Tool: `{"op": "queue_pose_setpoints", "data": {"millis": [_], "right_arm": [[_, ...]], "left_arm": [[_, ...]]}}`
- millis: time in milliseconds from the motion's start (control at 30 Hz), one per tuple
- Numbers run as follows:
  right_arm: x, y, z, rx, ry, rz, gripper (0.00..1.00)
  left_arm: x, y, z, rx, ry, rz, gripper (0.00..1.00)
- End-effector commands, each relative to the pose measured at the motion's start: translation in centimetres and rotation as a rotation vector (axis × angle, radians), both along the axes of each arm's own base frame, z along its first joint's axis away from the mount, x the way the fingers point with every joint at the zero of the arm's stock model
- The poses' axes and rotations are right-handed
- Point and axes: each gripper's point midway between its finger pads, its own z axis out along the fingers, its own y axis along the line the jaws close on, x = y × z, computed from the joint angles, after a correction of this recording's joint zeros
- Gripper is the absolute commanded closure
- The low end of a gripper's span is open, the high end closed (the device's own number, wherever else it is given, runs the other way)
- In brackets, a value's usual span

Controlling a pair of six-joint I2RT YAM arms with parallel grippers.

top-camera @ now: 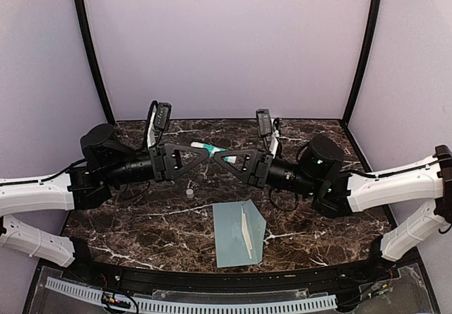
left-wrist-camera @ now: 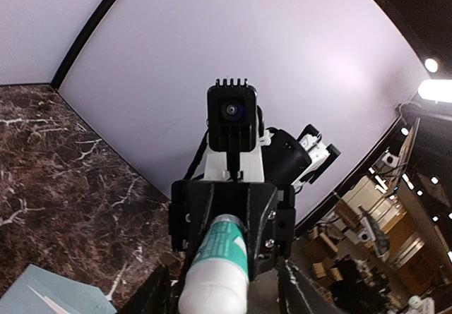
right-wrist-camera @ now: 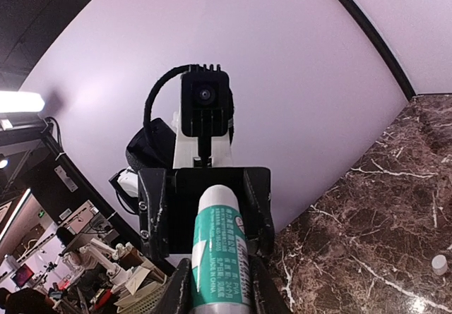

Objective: Place the letter into the envelope and seal it
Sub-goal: Adjust the solid glue, then paint the envelope at the center of the board.

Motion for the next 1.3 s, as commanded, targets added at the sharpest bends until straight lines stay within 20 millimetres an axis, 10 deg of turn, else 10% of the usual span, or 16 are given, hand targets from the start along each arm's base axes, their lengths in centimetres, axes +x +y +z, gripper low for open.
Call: {"op": "queue_pose_setpoints", "data": {"millis": [0, 333, 600, 933, 1267], "right_arm": [[0.8, -2.5, 1.4, 0.011, -0.042, -0.129, 0.93], [4.3, -8.5, -4.5, -0.372, -0.010, -0.434, 0.94], [2.1, -12.7, -10.6, -0.574, 0.094, -0.416, 0.94], [-2.0, -11.8, -15.8, -0.695, 0.201, -0.232, 0.95], [-4.5, -8.8, -20.0, -0.810, 0.248, -0.115, 0.95]], "left_arm": [[-0.1, 1.4, -1.2, 0.034, 0.017, 0.053, 0.37], [0.9, 2.9, -6.9, 0.234, 0.117, 0.157, 0.30], [1.2, 1.9, -13.7, 0.356, 0.243, 0.173, 0.41], [0.0, 0.0, -21.4, 0.451, 0.386, 0.162, 0.48], [-0.1, -2.0, -24.7, 0.413, 0.493, 0.112, 0.55]]}}
